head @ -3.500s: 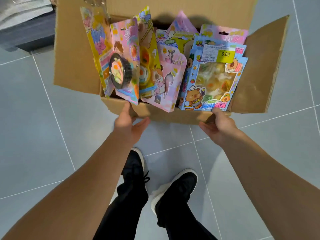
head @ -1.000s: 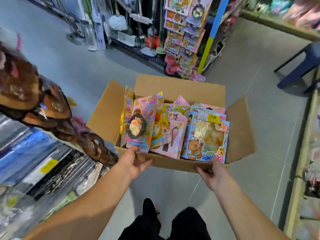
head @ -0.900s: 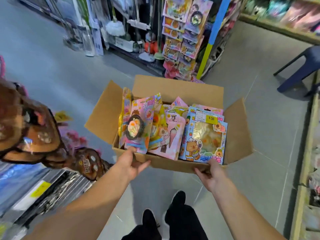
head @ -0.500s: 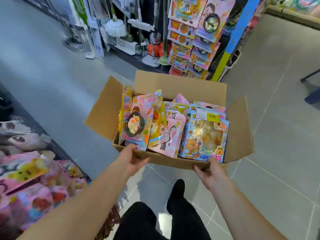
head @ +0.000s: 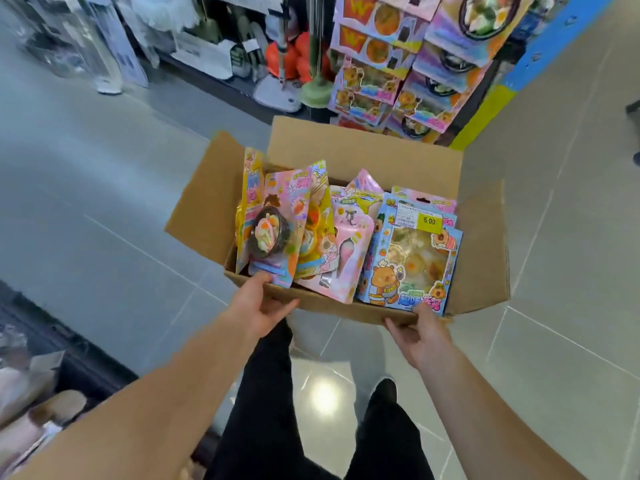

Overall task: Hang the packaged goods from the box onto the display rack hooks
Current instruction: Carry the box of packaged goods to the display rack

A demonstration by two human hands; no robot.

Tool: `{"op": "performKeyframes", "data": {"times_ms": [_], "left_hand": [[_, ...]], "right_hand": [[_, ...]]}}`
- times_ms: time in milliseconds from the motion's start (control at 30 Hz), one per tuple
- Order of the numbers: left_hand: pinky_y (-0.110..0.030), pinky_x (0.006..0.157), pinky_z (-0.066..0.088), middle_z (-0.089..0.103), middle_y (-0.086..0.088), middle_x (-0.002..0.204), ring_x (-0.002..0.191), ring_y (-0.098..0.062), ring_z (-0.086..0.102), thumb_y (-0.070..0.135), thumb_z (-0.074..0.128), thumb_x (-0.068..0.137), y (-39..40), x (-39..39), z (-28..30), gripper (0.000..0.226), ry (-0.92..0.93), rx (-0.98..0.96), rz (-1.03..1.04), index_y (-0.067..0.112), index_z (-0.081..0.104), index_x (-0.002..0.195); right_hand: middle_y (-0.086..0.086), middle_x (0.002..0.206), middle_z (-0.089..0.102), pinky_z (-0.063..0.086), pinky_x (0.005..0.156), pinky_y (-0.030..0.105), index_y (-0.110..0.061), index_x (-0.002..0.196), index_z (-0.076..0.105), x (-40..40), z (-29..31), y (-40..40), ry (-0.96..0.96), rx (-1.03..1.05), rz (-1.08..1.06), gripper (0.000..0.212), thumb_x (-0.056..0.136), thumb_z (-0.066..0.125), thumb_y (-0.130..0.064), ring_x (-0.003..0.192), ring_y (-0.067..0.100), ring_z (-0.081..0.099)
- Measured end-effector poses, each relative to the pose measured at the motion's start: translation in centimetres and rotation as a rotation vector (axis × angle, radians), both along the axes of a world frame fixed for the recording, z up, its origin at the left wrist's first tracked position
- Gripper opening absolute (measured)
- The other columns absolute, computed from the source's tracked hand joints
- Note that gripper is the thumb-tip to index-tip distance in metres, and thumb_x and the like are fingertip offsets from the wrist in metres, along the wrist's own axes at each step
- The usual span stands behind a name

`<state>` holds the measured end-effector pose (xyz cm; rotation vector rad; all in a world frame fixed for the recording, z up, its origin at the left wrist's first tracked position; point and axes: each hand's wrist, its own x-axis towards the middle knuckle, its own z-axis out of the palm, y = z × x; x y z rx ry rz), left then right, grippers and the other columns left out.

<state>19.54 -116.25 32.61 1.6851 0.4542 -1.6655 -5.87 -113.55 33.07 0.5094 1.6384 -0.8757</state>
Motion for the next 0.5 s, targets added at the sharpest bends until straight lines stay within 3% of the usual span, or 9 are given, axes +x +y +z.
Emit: {"op": "performKeyframes", "data": {"times_ms": [67,200,333,500], "left_hand": [[-0.05,0.069,0.057,0.06,-0.021,0.124,0.111,-0.038,0.062,0.02,0.057,0.096,-3.8,2.4,-1.8,0.038,-0.012,0.023,-0.057,0.008,0.049,0.131],[-0.052,0.085,0.055,0.059,-0.021,0.119,0.117,-0.038,0.059,0.018,0.054,0.097,-9.4,5.4,-4.6,0.019,-0.014,0.038,-0.151,0.006,0.052,0.11],[-0.054,0.093,0.051,0.062,-0.022,0.113,0.107,-0.036,0.064,0.017,0.054,0.096,-13.6,6.1,-7.6,0.011,-0.03,0.057,-0.233,0.006,0.054,0.1],[-0.053,0.093,0.052,0.064,-0.02,0.111,0.11,-0.036,0.063,0.016,0.055,0.095,-16.7,6.1,-12.8,0.017,-0.019,0.08,-0.214,0.008,0.055,0.11]], "right_hand": [[0.021,0.113,0.064,0.057,0.061,0.037,-0.004,0.121,0.052,2.4,-1.6,-2.7,0.007,0.028,-0.05,0.031,0.092,0.061,-0.011,0.104,0.033,0.065],[0.025,0.117,0.063,0.061,0.058,0.037,0.0,0.108,0.054,5.7,-4.6,-6.1,-0.024,0.048,-0.107,0.022,0.091,0.062,-0.011,0.104,0.037,0.065],[0.024,0.117,0.063,0.062,0.058,0.036,0.002,0.111,0.054,7.0,-8.2,-8.5,-0.042,0.08,-0.19,0.027,0.09,0.064,-0.013,0.102,0.034,0.066],[0.023,0.115,0.064,0.062,0.058,0.035,0.001,0.118,0.054,6.8,-13.4,-11.3,-0.05,0.12,-0.206,0.035,0.089,0.066,-0.013,0.1,0.036,0.067]]}}
